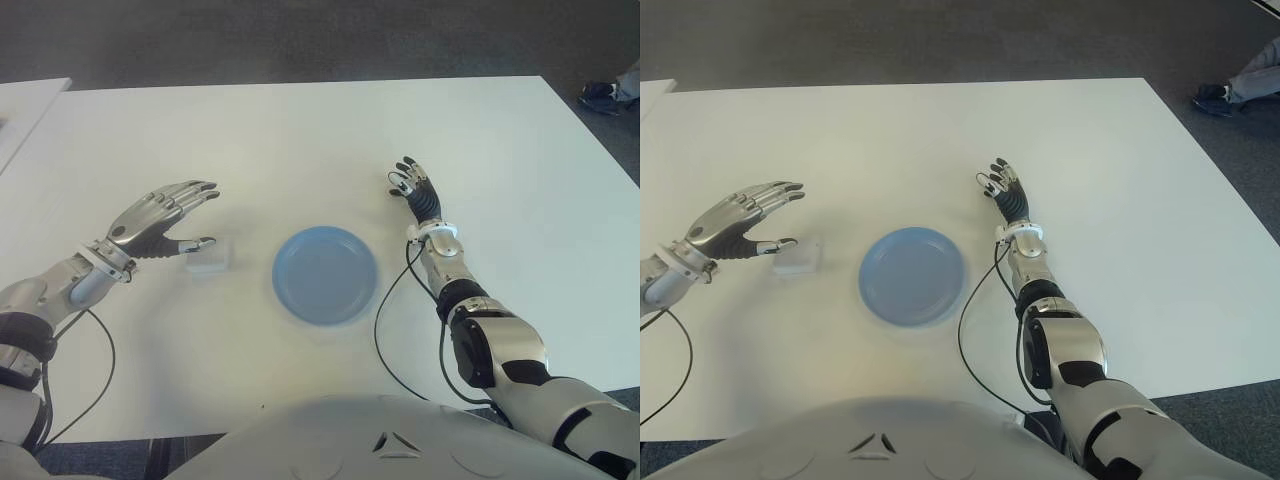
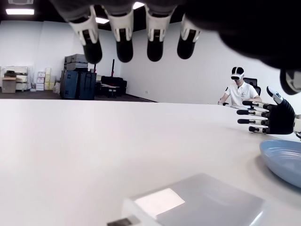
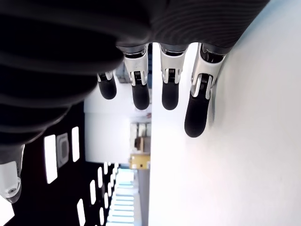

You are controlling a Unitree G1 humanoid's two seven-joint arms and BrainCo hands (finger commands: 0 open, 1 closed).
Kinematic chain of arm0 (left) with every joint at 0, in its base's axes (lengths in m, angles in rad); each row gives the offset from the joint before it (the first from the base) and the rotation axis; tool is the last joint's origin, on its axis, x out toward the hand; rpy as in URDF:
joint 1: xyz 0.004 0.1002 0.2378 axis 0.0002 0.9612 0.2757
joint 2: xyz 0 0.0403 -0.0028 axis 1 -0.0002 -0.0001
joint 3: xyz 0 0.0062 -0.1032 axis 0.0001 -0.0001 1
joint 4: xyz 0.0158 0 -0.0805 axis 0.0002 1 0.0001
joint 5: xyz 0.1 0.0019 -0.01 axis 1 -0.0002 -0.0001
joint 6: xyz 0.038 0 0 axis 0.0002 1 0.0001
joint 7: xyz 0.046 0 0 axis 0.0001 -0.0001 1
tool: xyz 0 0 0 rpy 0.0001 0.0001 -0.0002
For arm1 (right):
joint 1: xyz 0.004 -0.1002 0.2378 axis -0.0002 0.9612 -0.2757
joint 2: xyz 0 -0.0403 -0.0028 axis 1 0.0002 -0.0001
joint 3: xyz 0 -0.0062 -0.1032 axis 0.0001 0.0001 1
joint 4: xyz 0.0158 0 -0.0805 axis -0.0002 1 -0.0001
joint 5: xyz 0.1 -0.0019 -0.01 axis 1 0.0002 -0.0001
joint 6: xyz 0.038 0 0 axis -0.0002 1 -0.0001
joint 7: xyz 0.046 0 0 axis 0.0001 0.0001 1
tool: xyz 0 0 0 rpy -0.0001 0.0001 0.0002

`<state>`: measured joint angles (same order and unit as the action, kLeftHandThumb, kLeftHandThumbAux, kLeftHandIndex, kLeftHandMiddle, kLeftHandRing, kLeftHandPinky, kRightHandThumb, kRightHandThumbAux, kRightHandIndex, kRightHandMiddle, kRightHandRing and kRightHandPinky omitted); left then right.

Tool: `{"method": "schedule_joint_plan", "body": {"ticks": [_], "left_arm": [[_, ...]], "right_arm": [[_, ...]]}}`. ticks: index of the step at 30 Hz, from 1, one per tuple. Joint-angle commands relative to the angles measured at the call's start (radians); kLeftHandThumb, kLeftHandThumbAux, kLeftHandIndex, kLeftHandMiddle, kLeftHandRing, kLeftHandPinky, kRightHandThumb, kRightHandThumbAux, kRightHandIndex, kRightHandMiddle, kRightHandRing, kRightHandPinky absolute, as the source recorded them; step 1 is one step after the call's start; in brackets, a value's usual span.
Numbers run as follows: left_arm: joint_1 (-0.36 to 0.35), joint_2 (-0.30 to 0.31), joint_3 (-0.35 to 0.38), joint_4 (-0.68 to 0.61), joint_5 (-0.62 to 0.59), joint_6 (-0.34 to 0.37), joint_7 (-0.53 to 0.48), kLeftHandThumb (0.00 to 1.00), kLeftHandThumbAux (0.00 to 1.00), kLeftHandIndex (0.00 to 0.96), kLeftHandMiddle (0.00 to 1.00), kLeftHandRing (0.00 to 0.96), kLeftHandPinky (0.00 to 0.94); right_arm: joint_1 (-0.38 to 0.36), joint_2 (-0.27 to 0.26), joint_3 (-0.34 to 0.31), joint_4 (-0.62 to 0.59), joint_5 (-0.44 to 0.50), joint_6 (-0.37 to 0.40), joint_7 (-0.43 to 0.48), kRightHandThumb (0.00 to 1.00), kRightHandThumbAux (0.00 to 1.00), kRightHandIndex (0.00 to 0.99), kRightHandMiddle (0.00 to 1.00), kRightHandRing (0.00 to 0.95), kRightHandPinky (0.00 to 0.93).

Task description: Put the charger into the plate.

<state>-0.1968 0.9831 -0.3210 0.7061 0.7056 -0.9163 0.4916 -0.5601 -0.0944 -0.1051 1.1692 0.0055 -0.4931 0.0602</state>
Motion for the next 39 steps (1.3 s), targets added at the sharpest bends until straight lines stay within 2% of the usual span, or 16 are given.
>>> {"method": "schedule_joint_plan", "body": {"ticks": [1,20,29,39], "left_arm": [[0.036,-0.023,0.01,-0.017,0.027,0.019,-0.002,0.234,0.144,0.0,0.0,0.0,0.0],[0.04,-0.101,-0.068,0.088,0.216,0.07,0.223,0.2,0.16,0.0,0.0,0.0,0.0],[0.037,-0.129,-0.105,0.124,0.22,0.092,0.237,0.211,0.151,0.0,0.0,0.0,0.0],[0.028,-0.15,-0.117,0.148,0.203,0.128,0.189,0.268,0.134,0.0,0.0,0.0,0.0]], "right_arm": [[0.069,0.021,0.002,0.059,-0.004,0.054,0.014,0.0,0.498,0.046,0.142,0.114,0.071],[0.065,0.022,0.0,0.061,-0.005,0.071,-0.002,0.0,0.487,0.037,0.134,0.102,0.045],[0.064,0.024,-0.003,0.062,-0.002,0.073,-0.011,0.0,0.504,0.022,0.129,0.097,0.046],[0.064,0.026,-0.006,0.064,0.0,0.072,-0.011,0.0,0.503,0.021,0.139,0.105,0.061]]}}
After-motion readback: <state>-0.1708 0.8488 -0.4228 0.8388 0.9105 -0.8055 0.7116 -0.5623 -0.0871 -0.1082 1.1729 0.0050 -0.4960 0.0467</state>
